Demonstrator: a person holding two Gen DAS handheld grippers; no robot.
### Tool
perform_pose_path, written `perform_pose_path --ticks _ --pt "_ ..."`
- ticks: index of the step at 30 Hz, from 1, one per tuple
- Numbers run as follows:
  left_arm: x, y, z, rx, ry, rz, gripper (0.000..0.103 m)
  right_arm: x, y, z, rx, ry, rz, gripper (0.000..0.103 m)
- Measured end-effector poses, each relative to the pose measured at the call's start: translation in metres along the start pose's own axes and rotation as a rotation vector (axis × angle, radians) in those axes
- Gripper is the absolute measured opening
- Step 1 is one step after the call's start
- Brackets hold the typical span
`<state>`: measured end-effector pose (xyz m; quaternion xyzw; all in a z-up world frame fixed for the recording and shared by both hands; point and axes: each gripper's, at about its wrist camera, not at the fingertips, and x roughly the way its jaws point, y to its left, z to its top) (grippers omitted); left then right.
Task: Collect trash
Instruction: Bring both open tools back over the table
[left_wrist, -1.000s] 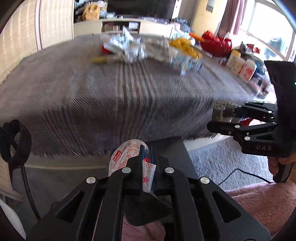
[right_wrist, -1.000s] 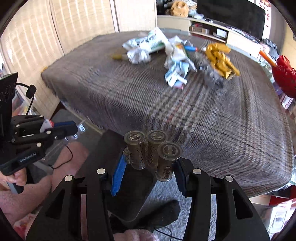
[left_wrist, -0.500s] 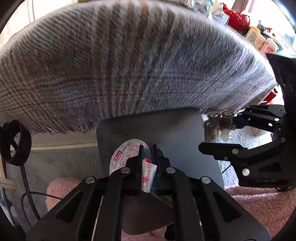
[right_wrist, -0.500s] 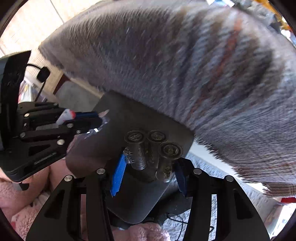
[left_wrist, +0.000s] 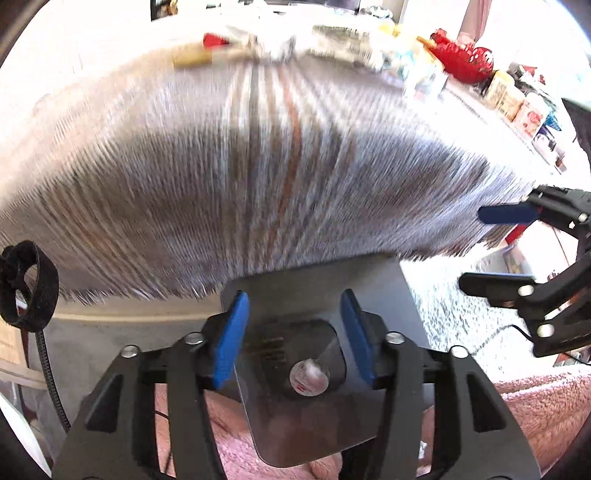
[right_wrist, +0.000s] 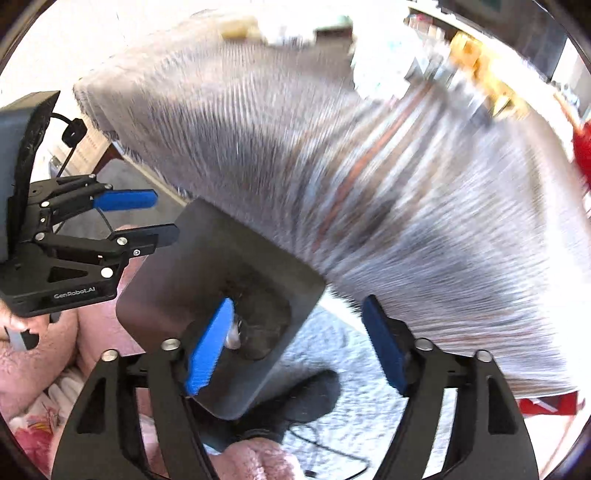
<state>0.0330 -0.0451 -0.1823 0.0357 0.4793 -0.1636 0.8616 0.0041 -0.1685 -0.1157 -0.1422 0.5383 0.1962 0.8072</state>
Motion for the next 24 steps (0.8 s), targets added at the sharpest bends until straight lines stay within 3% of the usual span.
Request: perform_pose_path --ticks 2,8,13,17,24 --pt "-0.009 -0.004 0.006 0.005 -0.023 0.005 0.066 -0.014 0.000 0.005 -0.025 -0.006 -0.021 0.084" --pt "-0.037 -0.005 0.020 0.004 -0.099 0.033 0.086 -0.051 0.002 0.024 -0.035 -0.078 -0.062 0.088" --pt "-0.052 0.003 0.033 -0.008 -0.149 0.065 0.088 -0.078 -0.012 0.032 0.021 -0.206 -0.100 0.093" --pt "-0.063 0.011 0.043 0.000 -0.179 0.072 0.088 -0.086 -0.027 0.042 0.126 -0.307 -0.082 0.093" --pt "-0.066 0.027 0.059 0.001 -0.234 0.037 0.088 -0.073 -0.040 0.053 0.302 -0.443 -0.047 0.093"
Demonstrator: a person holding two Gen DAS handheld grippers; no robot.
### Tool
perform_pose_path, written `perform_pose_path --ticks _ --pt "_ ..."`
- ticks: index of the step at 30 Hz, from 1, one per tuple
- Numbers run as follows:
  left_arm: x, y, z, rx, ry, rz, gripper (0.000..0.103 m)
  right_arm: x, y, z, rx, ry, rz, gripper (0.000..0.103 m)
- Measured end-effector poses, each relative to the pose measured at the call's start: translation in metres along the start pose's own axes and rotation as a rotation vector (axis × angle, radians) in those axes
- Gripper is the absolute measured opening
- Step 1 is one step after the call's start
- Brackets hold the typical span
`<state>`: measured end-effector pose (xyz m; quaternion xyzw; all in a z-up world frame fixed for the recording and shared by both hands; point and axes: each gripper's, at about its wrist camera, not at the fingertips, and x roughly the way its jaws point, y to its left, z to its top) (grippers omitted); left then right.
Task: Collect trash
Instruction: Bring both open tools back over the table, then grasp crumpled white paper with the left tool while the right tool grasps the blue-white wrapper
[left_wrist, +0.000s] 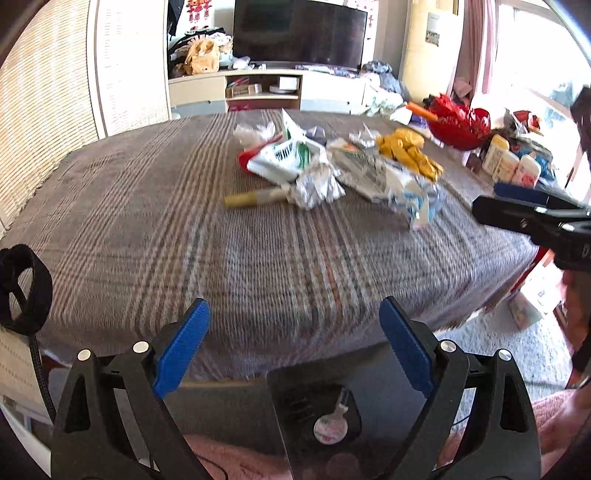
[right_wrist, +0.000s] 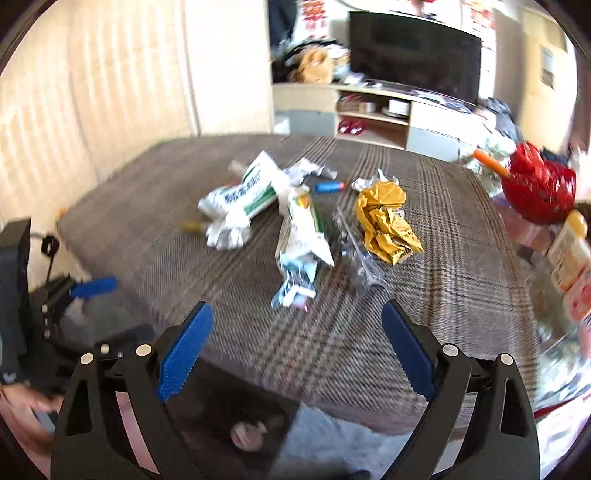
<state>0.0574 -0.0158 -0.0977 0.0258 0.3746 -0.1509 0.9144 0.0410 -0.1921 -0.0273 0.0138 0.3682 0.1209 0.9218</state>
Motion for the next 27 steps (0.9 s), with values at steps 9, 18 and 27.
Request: perform_pose_path --ticks 9,18,27 --pt "0.020 0.010 0.026 0.009 -0.060 -0.001 0.088 0.029 0.004 -0.005 0.055 -0.057 -0.075 0.093" --pt "0.042 0.015 0.037 0.026 -0.053 0.003 0.088 0.069 -0.002 -0.010 0.071 -0.023 -0.052 0.053" --pt "0.064 0.002 0.053 0.045 -0.055 -0.037 0.086 0.061 -0.022 -0.017 0.083 -0.074 -0.110 0.020"
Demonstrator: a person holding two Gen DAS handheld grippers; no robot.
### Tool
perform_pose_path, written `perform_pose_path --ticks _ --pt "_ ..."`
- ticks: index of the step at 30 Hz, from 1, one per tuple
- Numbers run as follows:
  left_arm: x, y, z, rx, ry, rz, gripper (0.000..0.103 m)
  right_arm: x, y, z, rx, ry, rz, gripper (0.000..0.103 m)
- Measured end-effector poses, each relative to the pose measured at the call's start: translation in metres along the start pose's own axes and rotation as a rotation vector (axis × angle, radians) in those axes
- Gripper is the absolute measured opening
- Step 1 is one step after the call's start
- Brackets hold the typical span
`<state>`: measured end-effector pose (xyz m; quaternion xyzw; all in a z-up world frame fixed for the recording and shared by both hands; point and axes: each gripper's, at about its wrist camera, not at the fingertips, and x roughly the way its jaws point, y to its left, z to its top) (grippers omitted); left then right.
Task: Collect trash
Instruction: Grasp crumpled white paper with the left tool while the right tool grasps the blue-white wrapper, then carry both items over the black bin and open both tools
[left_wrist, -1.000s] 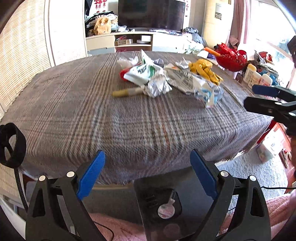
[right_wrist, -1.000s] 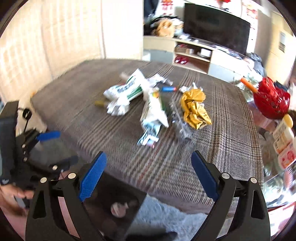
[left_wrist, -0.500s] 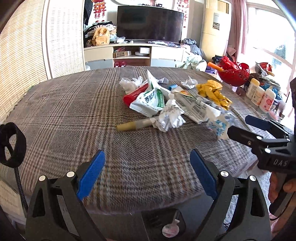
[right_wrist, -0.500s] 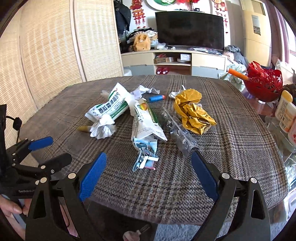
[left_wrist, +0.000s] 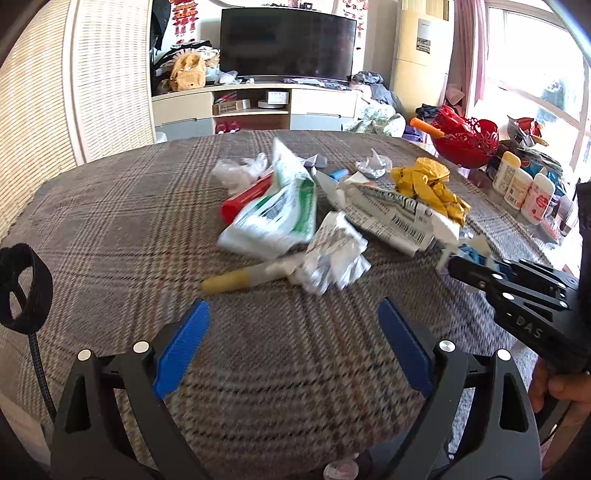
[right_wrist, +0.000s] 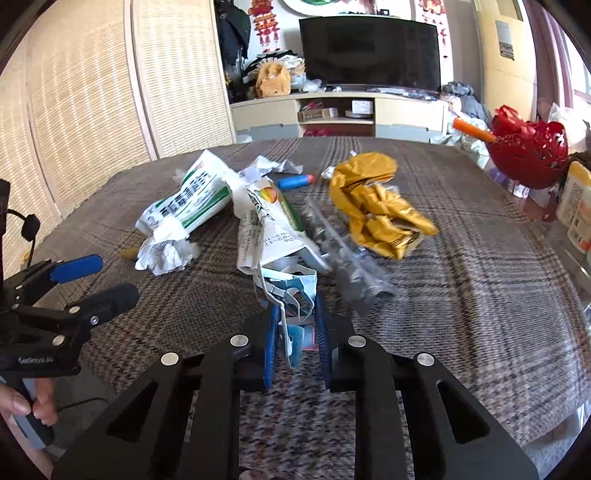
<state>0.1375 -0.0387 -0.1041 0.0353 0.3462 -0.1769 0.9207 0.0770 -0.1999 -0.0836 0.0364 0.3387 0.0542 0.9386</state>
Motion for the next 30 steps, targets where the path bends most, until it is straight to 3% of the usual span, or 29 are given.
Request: perform_pose_path --ticks 5,10,12,14,17,22,30 --pt "0.011 -0.012 0.013 0.014 -0.014 -0.022 0.069 -0.018 -0.017 0.002 0.040 -0.043 -0.018 0.020" --pt "0.024 -0.027 0.025 0.053 -0.010 -0.018 0.058 -0.027 -0.027 0.004 0.061 -0.045 0.021 0.020" --pt "0.029 -0.031 0.027 0.062 0.001 -0.019 0.050 -0.027 -0.029 0.004 0.068 -0.042 0.033 0.020" --pt "0.033 -0.033 0.028 0.062 0.014 -0.015 0.034 -0.028 -0.032 0.003 0.078 -0.039 0.038 0.020" --pt "0.033 -0.035 0.026 0.070 0.025 -0.011 0.026 -0.028 -0.033 0.005 0.086 -0.036 0.043 0.020" --pt "0.010 -0.040 0.025 0.079 -0.009 0.001 0.024 -0.043 -0.028 0.005 0.081 -0.060 0.042 0.020" --pt "-0.066 -0.047 0.017 0.061 -0.116 0.020 0.025 -0.094 -0.011 0.007 0.055 -0.132 0.002 0.020"
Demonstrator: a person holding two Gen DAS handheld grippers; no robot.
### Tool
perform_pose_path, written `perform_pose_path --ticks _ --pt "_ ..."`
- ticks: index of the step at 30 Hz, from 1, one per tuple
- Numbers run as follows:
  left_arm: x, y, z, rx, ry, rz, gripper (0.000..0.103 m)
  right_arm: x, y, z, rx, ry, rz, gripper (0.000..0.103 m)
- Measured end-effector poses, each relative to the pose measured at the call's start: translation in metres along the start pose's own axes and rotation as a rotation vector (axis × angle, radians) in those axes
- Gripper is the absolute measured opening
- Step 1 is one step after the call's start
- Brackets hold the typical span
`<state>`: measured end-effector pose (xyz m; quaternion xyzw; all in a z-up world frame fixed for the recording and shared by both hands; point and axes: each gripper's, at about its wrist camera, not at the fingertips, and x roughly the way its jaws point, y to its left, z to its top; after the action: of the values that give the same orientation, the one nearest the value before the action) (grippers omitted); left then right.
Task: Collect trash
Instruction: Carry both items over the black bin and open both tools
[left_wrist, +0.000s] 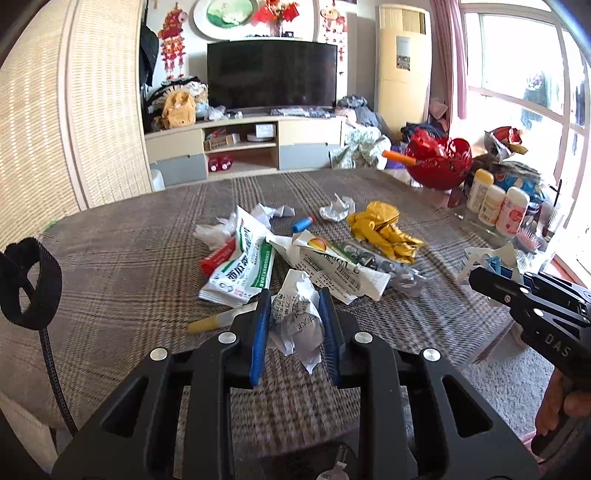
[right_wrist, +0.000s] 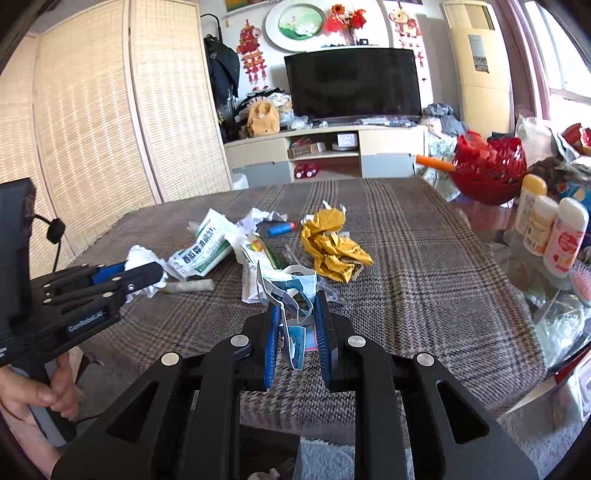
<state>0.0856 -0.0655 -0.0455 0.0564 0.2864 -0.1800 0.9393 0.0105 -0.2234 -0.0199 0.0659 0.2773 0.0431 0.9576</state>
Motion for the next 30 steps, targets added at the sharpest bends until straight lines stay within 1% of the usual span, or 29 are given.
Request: perform_pose_path --ticks 5,7,9,11,14,18,21,25,27,30 --pt "-0.059 -0.002 -0.012 -0.017 -0.071 0.027 0.026 -0.047 0.016 0.003 -0.034 -0.069 -0.013 0.020" --pt "-0.080 -0.002 -0.019 -0.022 -0.094 0.034 0.026 -0.066 0.021 0.001 -0.041 -0.091 -0.005 0.020" --pt "-0.099 -0.003 -0.028 -0.023 -0.106 0.040 0.026 -0.080 0.022 -0.006 -0.029 -0.096 0.016 0.020" --pt "-0.109 -0.004 -0.039 -0.022 -0.104 0.040 0.026 -0.085 0.024 -0.016 -0.020 -0.074 0.050 0.020" --pt "-0.113 -0.003 -0.061 -0.044 -0.058 0.026 0.026 -0.083 0.026 -0.034 -0.010 -0.015 0.091 0.020" --pt "-0.100 -0.006 -0.092 -0.059 0.037 0.023 0.026 -0.066 0.031 -0.061 -0.015 0.080 0.100 0.020" --pt "-0.084 -0.008 -0.112 -0.073 0.102 0.013 0.026 -0.048 0.037 -0.083 -0.024 0.154 0.109 0.020" --pt "-0.056 -0.015 -0.137 -0.076 0.199 -0.019 0.026 -0.020 0.039 -0.109 -0.022 0.254 0.110 0.020" --pt "-0.042 -0.019 -0.149 -0.066 0.242 -0.028 0.026 -0.006 0.038 -0.122 -0.009 0.302 0.103 0.020" --pt "-0.019 -0.022 -0.166 -0.078 0.316 -0.047 0.026 0.011 0.033 -0.140 0.022 0.361 0.097 0.020"
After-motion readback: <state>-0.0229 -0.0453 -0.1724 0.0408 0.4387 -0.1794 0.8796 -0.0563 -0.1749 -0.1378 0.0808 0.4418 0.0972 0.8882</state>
